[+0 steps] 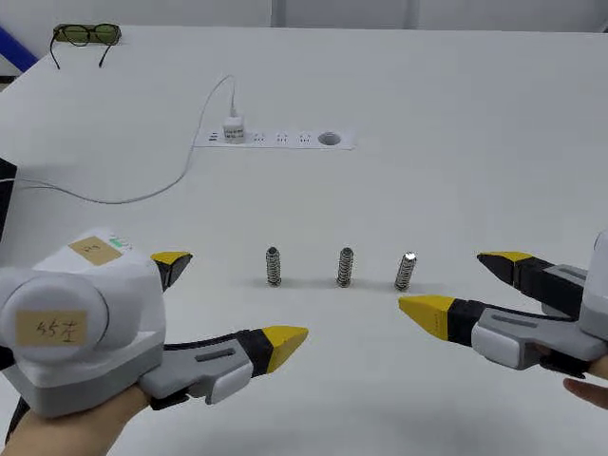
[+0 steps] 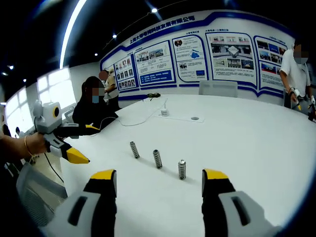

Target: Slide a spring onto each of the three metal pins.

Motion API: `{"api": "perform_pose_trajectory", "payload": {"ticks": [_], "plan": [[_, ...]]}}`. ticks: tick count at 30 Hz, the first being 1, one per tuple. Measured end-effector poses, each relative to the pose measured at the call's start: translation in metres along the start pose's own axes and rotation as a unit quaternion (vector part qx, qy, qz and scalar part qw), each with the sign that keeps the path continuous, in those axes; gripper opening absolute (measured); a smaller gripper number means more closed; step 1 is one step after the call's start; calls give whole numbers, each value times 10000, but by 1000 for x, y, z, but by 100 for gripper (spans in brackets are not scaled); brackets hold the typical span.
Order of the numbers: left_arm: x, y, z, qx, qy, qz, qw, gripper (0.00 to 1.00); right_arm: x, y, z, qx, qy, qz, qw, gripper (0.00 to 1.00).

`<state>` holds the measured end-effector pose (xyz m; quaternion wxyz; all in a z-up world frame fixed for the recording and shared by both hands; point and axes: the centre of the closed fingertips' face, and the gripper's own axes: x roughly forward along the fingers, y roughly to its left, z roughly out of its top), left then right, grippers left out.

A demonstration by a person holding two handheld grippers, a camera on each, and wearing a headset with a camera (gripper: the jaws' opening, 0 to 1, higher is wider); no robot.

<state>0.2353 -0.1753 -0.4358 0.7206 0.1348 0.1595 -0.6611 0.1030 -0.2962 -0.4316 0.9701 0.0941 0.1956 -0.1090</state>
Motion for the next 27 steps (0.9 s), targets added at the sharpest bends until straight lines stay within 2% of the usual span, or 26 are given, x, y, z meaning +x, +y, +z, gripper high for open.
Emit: {"api": "perform_pose_trajectory", "payload": {"ticks": [8,12,21,27], "plan": [[-9,-1,-5,-69,32,28,10000,93,-14,12,-4,35,-85,51,9999,81],[-13,-4,-4,-135,-95,11,9999,96,-21,18,-5,-66,-113,5,9999,84],[-18,-9,-10,-70,33,-17,10000,100,-25,24,-8,-61,-99,-62,9999,89],[-22,-7,-12,-75,69,54,9999,100,-26,24,-10,-47,-83,-104,9999,90]]}}
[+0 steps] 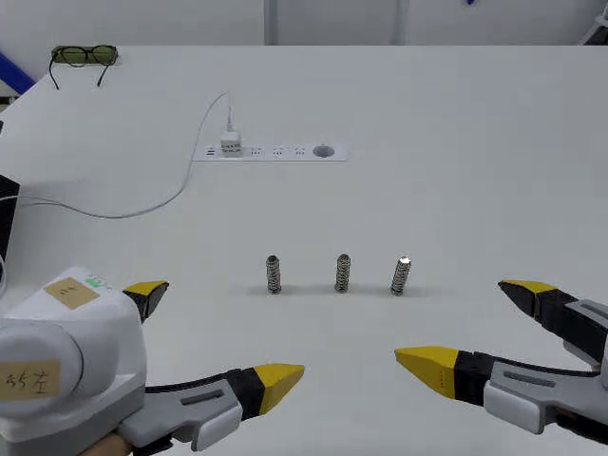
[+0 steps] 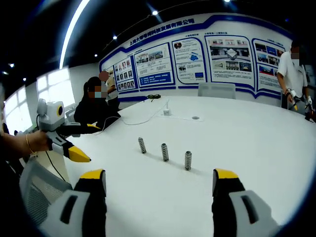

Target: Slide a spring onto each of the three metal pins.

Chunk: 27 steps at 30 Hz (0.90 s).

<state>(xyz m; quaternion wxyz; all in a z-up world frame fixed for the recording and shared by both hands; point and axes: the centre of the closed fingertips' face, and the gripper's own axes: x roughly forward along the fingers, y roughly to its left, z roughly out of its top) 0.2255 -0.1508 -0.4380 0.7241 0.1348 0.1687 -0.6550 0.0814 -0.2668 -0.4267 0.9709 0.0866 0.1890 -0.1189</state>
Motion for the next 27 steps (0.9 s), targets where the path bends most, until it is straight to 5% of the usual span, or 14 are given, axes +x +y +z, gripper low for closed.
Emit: {"api": "perform_pose_trajectory", "payload": {"ticks": [27], "plan": [[-11,5,0,-77,-40,182,9998,96,-1,-1,-2,-20,-14,-7,10000,90]]}}
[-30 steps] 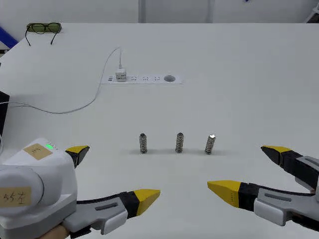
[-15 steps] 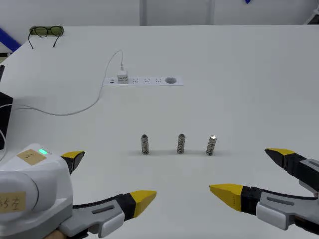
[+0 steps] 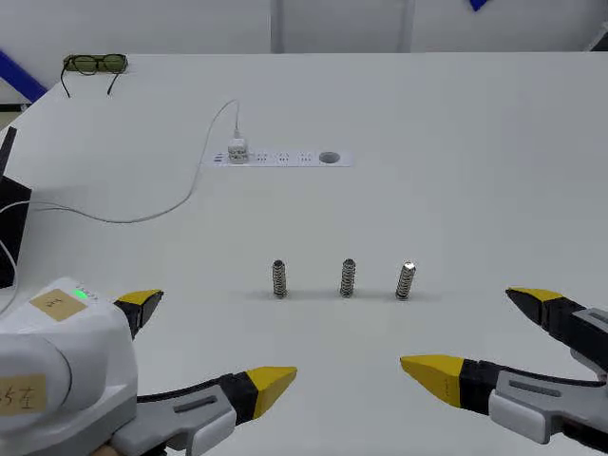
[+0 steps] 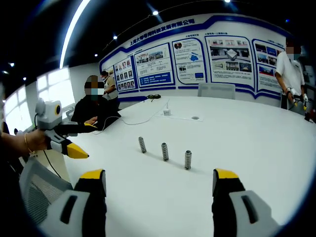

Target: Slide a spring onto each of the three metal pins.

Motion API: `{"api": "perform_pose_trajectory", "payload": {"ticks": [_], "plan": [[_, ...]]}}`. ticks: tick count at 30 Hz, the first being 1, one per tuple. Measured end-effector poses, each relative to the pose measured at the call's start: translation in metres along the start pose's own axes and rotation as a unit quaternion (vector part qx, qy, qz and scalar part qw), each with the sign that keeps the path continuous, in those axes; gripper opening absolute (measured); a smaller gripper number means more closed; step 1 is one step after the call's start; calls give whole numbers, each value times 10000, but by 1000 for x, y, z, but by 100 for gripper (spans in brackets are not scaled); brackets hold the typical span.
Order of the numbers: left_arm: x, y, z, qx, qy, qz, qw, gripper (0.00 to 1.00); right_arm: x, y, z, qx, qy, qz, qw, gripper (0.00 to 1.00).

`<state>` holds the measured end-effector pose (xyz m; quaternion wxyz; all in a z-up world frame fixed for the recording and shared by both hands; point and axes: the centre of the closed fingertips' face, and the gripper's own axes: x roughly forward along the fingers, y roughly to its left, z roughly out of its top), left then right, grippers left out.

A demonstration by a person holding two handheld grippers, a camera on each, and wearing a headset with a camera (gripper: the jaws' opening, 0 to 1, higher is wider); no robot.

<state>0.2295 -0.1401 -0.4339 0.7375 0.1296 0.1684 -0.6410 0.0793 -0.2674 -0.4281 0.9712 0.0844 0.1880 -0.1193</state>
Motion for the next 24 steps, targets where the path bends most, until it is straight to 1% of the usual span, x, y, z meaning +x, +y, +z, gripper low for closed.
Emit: {"api": "perform_pose_trajectory", "payload": {"ticks": [24], "plan": [[0,-1,-3,75,111,-25,9999,97,-1,-2,-2,-4,43,9,10000,89]]}}
